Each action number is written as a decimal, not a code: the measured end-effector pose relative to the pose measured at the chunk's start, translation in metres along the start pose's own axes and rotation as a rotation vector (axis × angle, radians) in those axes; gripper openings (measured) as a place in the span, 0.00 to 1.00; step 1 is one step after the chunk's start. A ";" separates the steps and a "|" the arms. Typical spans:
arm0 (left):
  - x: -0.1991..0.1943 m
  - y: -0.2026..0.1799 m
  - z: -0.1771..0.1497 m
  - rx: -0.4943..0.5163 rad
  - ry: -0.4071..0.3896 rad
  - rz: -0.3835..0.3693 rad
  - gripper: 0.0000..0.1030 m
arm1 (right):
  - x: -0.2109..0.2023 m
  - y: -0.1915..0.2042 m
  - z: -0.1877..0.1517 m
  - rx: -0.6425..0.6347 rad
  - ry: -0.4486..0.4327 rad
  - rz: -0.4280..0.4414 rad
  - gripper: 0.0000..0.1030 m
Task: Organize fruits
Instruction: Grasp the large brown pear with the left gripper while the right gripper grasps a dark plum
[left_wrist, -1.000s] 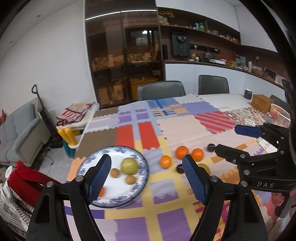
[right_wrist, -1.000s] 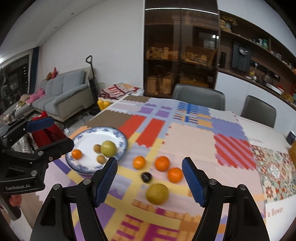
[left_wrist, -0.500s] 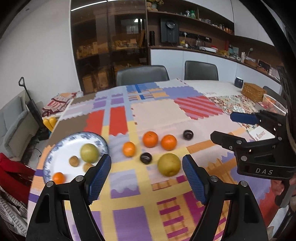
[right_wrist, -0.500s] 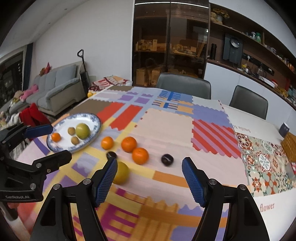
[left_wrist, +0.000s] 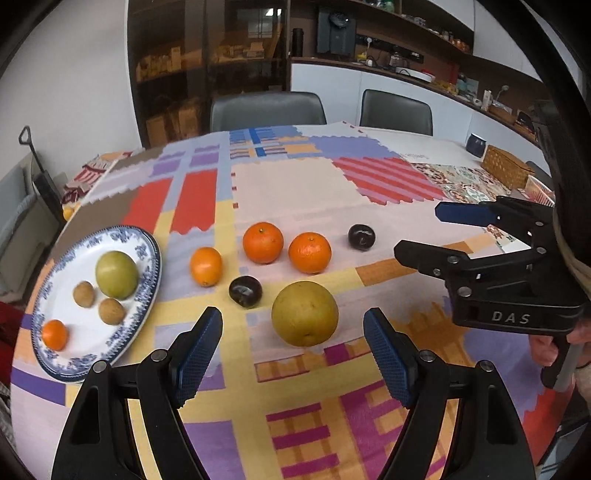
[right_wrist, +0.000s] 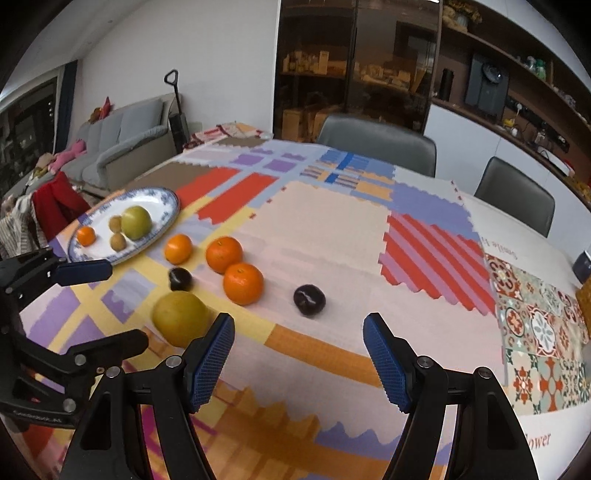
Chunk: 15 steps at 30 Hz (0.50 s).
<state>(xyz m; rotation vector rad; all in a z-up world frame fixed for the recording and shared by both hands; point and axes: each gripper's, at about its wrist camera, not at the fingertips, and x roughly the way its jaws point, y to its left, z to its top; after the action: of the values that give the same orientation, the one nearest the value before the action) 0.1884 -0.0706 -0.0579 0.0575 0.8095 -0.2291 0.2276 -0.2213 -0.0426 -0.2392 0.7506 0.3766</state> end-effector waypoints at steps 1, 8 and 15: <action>0.004 -0.001 0.000 -0.001 0.008 -0.002 0.76 | 0.006 -0.002 0.000 -0.006 0.008 0.005 0.71; 0.028 -0.002 0.000 -0.054 0.057 -0.024 0.69 | 0.039 -0.014 0.003 0.019 0.047 0.007 0.70; 0.044 0.000 0.000 -0.102 0.099 -0.045 0.54 | 0.067 -0.021 0.003 0.071 0.099 0.041 0.60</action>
<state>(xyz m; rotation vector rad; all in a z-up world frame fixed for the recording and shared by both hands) 0.2173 -0.0788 -0.0899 -0.0459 0.9207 -0.2284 0.2832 -0.2222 -0.0861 -0.1766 0.8657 0.3783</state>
